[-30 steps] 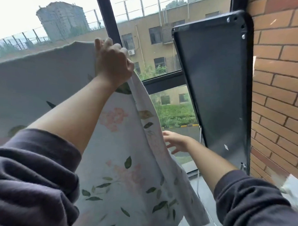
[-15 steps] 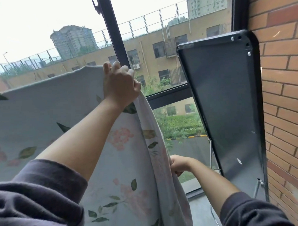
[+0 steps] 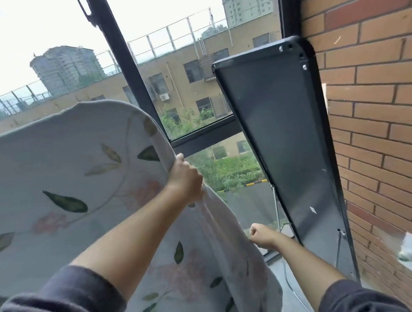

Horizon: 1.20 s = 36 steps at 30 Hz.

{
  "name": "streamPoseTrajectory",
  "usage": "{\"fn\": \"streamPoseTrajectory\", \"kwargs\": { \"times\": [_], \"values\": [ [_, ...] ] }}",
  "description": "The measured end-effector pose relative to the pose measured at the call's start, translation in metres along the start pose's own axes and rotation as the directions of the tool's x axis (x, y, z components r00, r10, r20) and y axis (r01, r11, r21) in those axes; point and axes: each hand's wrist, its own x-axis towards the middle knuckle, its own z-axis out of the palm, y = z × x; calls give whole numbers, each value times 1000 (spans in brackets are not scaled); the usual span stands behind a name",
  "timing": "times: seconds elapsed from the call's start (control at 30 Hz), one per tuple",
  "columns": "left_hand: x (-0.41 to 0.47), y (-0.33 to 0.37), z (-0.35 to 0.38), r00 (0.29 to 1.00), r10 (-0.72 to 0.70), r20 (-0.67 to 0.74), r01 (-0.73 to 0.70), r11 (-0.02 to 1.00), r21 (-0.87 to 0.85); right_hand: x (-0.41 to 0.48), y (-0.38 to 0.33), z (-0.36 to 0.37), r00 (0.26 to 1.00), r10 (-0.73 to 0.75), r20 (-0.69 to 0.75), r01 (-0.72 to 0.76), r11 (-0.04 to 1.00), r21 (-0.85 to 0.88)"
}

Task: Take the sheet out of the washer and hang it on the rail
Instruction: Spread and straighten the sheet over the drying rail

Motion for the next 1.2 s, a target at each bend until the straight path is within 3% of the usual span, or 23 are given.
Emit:
{"fn": "streamPoseTrajectory", "kwargs": {
  "times": [0.13,0.23,0.33,0.43,0.57,0.7,0.77,0.87,1.03,1.1,1.2],
  "values": [
    [10,53,33,997,54,50,-50,996,-77,-9,50,7,990,143,8,-143,989,47],
    [20,66,32,987,114,115,-112,993,-29,-16,73,19,964,253,84,-263,953,148],
    [19,80,35,966,198,167,-185,979,-86,-14,78,37,941,287,179,-327,906,269],
    [11,98,52,952,304,21,-300,947,-118,-5,66,50,937,247,245,-335,832,443],
    [-3,102,85,901,416,-124,-429,897,-107,8,51,54,957,237,169,-288,681,673],
    [-15,90,98,791,508,-340,-566,819,-92,19,51,58,953,198,230,-301,520,799],
    [-20,86,100,776,498,-388,-584,799,-144,18,51,57,959,232,163,-252,433,865],
    [-26,86,98,814,466,-347,-547,816,-188,-1,51,42,962,273,-14,-89,360,929],
    [-26,91,81,853,402,-334,-486,846,-221,-62,41,-28,989,40,-143,122,327,937],
    [-26,90,64,854,331,-402,-444,866,-230,-95,34,-68,981,-45,-188,192,354,916],
    [-16,76,29,883,217,-417,-348,899,-268,-148,24,-126,957,-74,-281,282,473,835]
  ]
}}
